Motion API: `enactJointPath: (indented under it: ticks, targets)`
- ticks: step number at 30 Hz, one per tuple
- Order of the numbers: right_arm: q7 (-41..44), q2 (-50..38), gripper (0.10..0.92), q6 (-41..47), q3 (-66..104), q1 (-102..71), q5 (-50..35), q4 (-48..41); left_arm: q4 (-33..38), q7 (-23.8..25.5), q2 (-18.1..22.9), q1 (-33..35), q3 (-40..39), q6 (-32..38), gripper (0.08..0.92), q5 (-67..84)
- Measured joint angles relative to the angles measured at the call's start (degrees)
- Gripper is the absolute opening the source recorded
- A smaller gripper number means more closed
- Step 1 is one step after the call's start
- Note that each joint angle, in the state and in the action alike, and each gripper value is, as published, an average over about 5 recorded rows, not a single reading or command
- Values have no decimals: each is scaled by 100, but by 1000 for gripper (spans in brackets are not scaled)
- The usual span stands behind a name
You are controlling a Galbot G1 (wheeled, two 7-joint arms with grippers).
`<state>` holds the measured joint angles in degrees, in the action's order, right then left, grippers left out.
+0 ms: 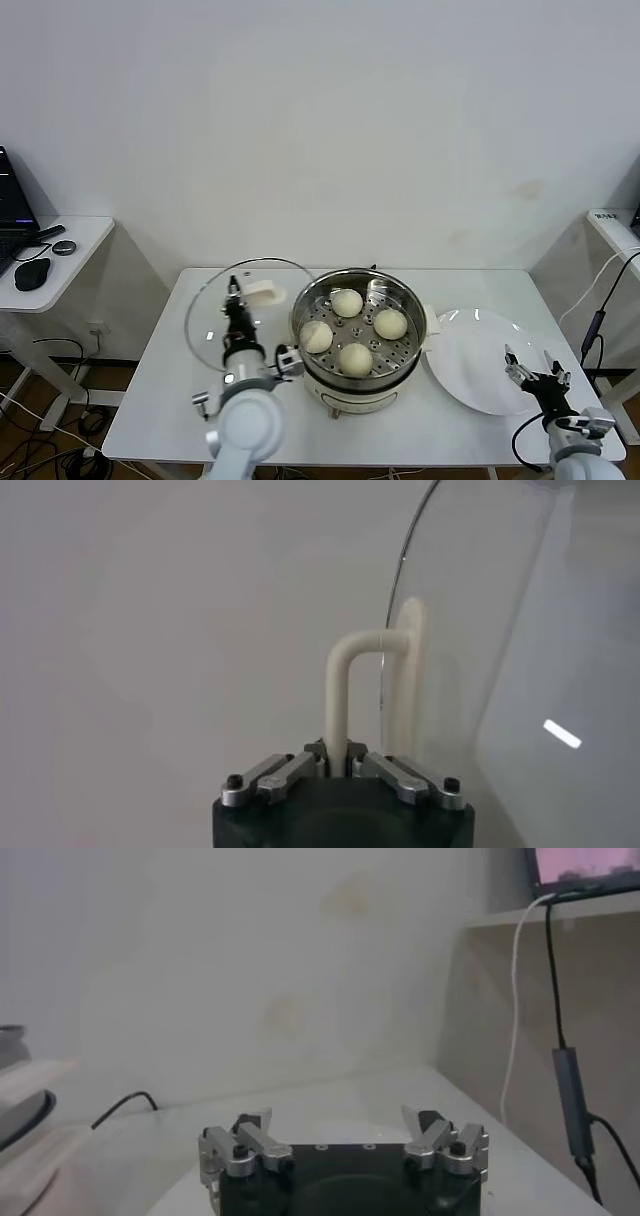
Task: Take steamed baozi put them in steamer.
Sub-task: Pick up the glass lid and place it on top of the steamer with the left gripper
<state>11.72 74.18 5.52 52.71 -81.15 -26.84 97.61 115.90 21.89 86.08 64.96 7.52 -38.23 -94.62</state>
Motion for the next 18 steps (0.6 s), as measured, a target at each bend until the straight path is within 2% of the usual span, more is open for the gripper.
enactJointPath:
  ticks: [8, 18]
  targets:
    - [13, 45, 823, -14, 36, -22, 76, -56, -5, 259, 170, -348, -846, -80, 168, 68]
    - [23, 88, 823, -17, 48, -4, 131, -90, -514, 127, 419, -842, -1589, -122, 168, 470]
